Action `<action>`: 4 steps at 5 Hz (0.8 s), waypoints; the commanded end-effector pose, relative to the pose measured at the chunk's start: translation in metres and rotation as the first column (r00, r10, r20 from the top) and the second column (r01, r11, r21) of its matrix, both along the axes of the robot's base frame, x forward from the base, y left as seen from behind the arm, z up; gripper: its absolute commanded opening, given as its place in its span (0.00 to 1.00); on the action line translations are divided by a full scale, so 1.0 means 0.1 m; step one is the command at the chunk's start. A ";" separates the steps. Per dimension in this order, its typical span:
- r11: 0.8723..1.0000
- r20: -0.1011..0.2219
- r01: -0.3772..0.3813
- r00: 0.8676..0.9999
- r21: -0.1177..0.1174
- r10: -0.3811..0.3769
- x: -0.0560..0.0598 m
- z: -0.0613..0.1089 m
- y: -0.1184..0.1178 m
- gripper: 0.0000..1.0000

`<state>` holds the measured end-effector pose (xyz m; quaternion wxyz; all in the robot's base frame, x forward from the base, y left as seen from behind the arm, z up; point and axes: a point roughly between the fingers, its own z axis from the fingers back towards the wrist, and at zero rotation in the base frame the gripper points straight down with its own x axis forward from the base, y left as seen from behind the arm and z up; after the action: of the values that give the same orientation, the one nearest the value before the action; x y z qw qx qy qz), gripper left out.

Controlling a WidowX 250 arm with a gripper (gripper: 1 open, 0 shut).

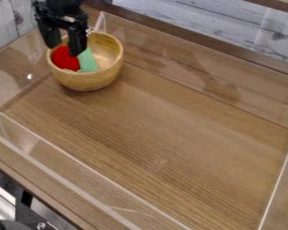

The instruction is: Move the red fruit to the right side of the table

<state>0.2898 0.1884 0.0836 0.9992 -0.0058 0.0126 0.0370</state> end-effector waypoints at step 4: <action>1.000 0.038 0.004 0.999 0.015 -0.004 0.33 0.14 0.28 1.00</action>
<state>0.3190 0.2068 0.0788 0.9992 -0.0155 0.0184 0.0326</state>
